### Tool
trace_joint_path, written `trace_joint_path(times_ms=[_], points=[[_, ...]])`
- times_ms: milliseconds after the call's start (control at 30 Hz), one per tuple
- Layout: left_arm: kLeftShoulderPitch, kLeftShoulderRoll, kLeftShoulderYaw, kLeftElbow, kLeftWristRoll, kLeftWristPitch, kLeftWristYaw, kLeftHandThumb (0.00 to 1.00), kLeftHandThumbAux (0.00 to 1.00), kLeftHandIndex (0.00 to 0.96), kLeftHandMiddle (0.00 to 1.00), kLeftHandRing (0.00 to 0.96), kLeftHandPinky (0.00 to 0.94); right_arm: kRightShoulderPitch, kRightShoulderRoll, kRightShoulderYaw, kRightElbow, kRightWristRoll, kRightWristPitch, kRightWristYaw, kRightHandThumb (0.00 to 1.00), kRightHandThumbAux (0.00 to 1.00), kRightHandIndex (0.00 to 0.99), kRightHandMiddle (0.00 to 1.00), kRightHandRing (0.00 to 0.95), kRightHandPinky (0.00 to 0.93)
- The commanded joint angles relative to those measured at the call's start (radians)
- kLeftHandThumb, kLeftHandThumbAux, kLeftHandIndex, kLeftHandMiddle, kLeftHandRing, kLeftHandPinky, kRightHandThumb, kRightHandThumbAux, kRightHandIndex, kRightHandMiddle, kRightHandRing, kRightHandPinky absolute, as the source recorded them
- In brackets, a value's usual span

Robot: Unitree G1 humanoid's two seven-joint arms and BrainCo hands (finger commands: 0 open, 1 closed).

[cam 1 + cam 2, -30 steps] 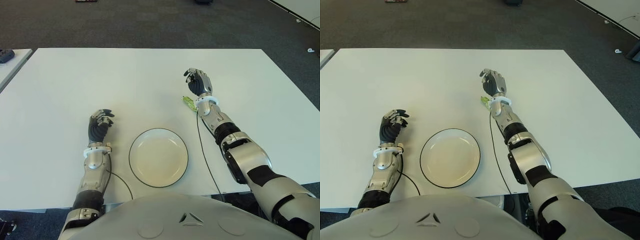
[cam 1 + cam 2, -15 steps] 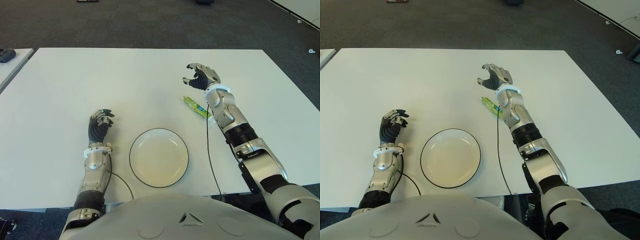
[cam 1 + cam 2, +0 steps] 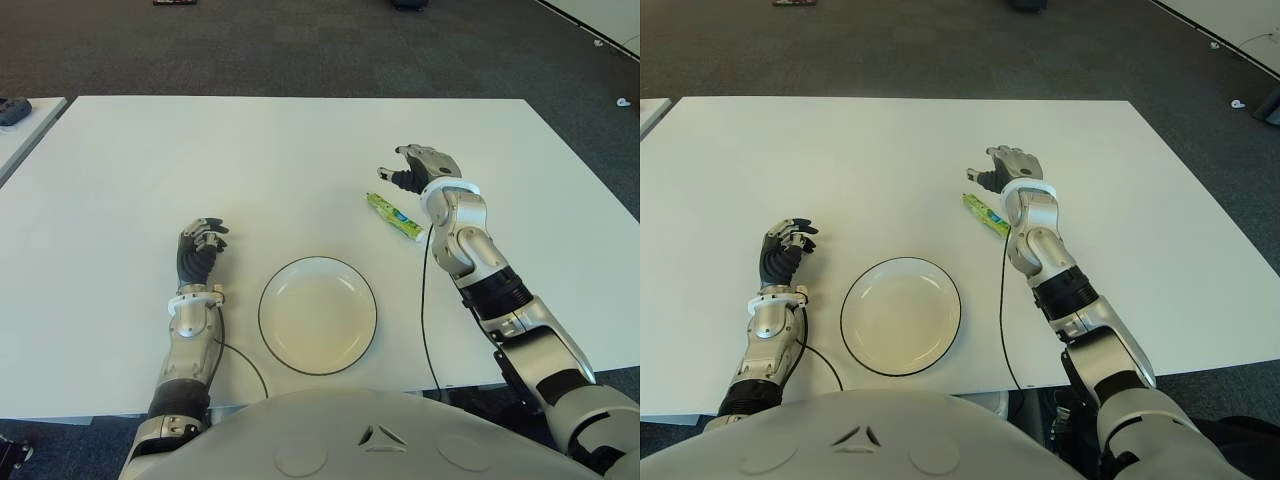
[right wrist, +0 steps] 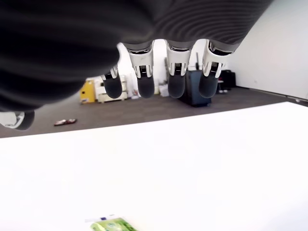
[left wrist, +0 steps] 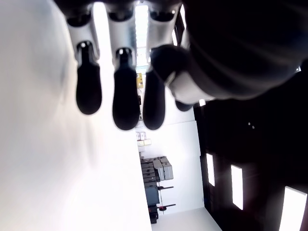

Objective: Put the toothpaste on the table into the plate.

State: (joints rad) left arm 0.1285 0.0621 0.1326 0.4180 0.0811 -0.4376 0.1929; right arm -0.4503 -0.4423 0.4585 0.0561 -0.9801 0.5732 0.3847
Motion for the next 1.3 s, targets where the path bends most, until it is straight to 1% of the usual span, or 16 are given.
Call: trace_joint_path(times_ms=[33,333,567,767,900,1033,1167,1300], points=[[0.001,-0.014,-0.014,0.035,0.014,0.012,0.009,0.835,0.679,0.407,0.492,0.617,0.592,0.046,0.006,-0.019,-0.031,-0.013,0.037,0.002,0.419,0.111,0.000,0.000,0.000,0.000],[-0.006,-0.012,-0.014,0.066,0.006,-0.046,-0.006,0.835,0.679,0.404,0.500,0.632,0.614,0.128,0.034,-0.051,-0.063,-0.011,0.088,-0.050,0.453,0.103,0.000,0.000,0.000,0.000],[-0.010,-0.012,-0.013,0.088,-0.003,-0.078,-0.014,0.834,0.680,0.403,0.498,0.628,0.604,0.178,0.055,-0.069,-0.050,-0.002,0.111,-0.091,0.474,0.111,0.000,0.000,0.000,0.000],[-0.013,-0.015,-0.011,0.099,0.000,-0.085,-0.004,0.834,0.680,0.404,0.492,0.618,0.601,0.197,0.066,-0.061,-0.032,-0.008,0.133,-0.097,0.496,0.117,0.000,0.000,0.000,0.000],[-0.011,-0.014,-0.014,0.097,0.017,-0.081,0.009,0.834,0.680,0.406,0.490,0.618,0.606,0.212,0.074,-0.042,0.000,-0.018,0.151,-0.097,0.507,0.119,0.000,0.000,0.000,0.000],[-0.011,-0.013,-0.015,0.096,0.022,-0.082,0.010,0.835,0.680,0.409,0.489,0.621,0.614,0.216,0.080,-0.033,0.019,-0.018,0.157,-0.105,0.509,0.118,0.000,0.000,0.000,0.000],[-0.014,-0.011,-0.014,0.096,0.028,-0.076,0.012,0.835,0.679,0.409,0.490,0.624,0.615,0.223,0.097,-0.017,0.073,-0.013,0.151,-0.133,0.514,0.121,0.000,0.000,0.000,0.000],[-0.016,-0.009,-0.011,0.099,0.030,-0.071,0.011,0.835,0.679,0.410,0.490,0.626,0.615,0.225,0.111,-0.004,0.093,-0.012,0.161,-0.139,0.520,0.127,0.000,0.000,0.000,0.000]])
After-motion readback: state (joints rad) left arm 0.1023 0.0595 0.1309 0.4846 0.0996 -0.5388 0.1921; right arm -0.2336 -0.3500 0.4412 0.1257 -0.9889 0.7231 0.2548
